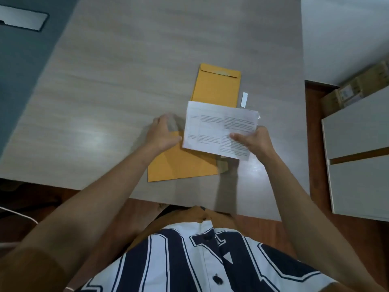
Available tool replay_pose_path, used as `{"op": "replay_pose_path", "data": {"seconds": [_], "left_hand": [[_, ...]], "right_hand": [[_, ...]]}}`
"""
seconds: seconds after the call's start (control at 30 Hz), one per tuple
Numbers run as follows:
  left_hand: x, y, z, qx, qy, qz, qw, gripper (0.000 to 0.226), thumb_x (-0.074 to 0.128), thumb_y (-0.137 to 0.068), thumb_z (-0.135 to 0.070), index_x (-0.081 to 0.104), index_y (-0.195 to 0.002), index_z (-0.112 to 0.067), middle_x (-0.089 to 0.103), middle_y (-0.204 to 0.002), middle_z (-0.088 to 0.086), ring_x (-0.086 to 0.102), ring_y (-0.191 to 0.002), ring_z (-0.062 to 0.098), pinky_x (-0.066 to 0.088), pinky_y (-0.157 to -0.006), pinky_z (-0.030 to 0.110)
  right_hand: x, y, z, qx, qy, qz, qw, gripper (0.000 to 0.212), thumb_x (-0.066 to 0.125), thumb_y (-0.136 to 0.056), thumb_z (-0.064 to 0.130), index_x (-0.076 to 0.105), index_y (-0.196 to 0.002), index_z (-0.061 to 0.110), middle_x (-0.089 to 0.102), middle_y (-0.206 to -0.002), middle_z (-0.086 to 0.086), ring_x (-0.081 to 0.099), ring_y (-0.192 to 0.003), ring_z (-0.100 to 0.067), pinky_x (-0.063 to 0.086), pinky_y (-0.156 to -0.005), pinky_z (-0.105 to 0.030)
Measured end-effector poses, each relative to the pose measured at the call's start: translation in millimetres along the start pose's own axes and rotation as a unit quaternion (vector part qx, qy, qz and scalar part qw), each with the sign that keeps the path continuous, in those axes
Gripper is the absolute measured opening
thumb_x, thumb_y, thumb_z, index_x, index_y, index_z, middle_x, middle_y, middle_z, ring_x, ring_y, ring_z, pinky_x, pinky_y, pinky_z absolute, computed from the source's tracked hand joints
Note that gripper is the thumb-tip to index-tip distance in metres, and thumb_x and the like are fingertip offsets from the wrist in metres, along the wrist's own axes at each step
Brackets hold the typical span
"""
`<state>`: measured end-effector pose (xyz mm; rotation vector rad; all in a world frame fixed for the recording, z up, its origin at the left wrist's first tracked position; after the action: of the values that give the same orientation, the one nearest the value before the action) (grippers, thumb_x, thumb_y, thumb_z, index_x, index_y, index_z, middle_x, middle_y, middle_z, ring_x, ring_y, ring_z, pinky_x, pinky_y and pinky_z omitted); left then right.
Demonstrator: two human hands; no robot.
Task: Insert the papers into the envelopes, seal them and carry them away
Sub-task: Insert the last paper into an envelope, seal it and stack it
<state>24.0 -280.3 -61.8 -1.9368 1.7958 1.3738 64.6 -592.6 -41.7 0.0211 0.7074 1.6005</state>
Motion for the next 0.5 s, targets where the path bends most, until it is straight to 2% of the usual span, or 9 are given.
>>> {"op": "replay_pose_path", "data": {"seconds": [0.1, 0.17, 0.2, 0.33, 0.43, 0.5], "left_hand": [[36.6, 7.5, -24.8, 0.047, -0.163, 0.042, 0.985, 0.094, 0.068, -0.085, -0.046, 0.017, -0.154, -0.009, 0.01, -0.163, 0.011, 0.01, -0.151, 0.027, 0.022, -0.118, 0.038], [57.5, 10.3, -33.4, 0.048, -0.221, 0.04, 0.973, 0.095, 0.061, -0.085, -0.058, 0.019, -0.153, -0.007, 0.01, -0.162, 0.016, 0.008, -0.149, 0.034, 0.02, -0.12, 0.044], [69.1, 11.6, -39.4, 0.039, -0.241, 0.036, 0.969, 0.099, 0.059, -0.081, -0.065, 0.021, -0.152, -0.007, 0.012, -0.16, 0.017, 0.011, -0.147, 0.037, 0.023, -0.117, 0.048], [94.3, 20.5, -46.8, -0.031, -0.232, 0.066, 0.97, 0.118, 0.057, -0.071, -0.079, 0.011, -0.155, -0.01, 0.001, -0.163, 0.011, 0.0, -0.149, 0.04, 0.026, -0.11, 0.065], [97.6, 27.5, -52.9, -0.043, -0.237, 0.069, 0.968, 0.129, 0.061, -0.066, -0.083, 0.004, -0.156, -0.009, -0.007, -0.164, 0.012, -0.005, -0.149, 0.04, 0.024, -0.109, 0.068], [98.2, 29.6, -54.3, -0.04, -0.245, 0.07, 0.966, 0.132, 0.063, -0.066, -0.081, 0.001, -0.156, -0.008, -0.01, -0.163, 0.014, -0.007, -0.149, 0.042, 0.023, -0.11, 0.069]], "right_hand": [[-50.7, 10.5, -16.6, 0.012, 0.037, -0.05, 0.998, 0.037, 0.088, -0.07, 0.016, 0.073, -0.103, 0.008, 0.074, -0.105, -0.005, 0.072, -0.085, -0.013, 0.06, -0.075, -0.03], [-73.8, 18.1, -22.7, 0.012, 0.057, -0.073, 0.996, 0.038, 0.087, -0.071, 0.015, 0.072, -0.105, 0.007, 0.073, -0.107, -0.006, 0.07, -0.082, -0.01, 0.058, -0.067, -0.021], [-85.8, 21.8, -25.7, 0.011, 0.066, -0.085, 0.994, 0.038, 0.086, -0.072, 0.014, 0.072, -0.106, 0.007, 0.072, -0.108, -0.006, 0.07, -0.083, -0.012, 0.058, -0.068, -0.022], [-99.9, 27.8, -26.2, -0.005, 0.112, -0.096, 0.989, 0.039, 0.085, -0.074, 0.018, 0.072, -0.109, 0.009, 0.073, -0.113, -0.007, 0.071, -0.097, -0.02, 0.06, -0.085, -0.041], [-101.2, 30.3, -23.6, -0.017, 0.134, -0.088, 0.987, 0.038, 0.084, -0.075, 0.018, 0.072, -0.11, 0.009, 0.072, -0.115, -0.007, 0.07, -0.1, -0.02, 0.059, -0.088, -0.042], [-100.2, 31.4, -18.7, -0.024, 0.144, -0.085, 0.986, 0.039, 0.083, -0.076, 0.018, 0.072, -0.112, 0.008, 0.072, -0.116, -0.008, 0.07, -0.099, -0.019, 0.058, -0.088, -0.037]]}}
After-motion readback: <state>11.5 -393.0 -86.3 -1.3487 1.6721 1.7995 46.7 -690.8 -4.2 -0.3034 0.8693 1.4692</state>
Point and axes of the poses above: each hand's wrist, its own y-axis away from the middle knuckle, its own x-axis out of the palm, z = x × y, the point moved 9 cm from there along -y, towards the middle knuckle
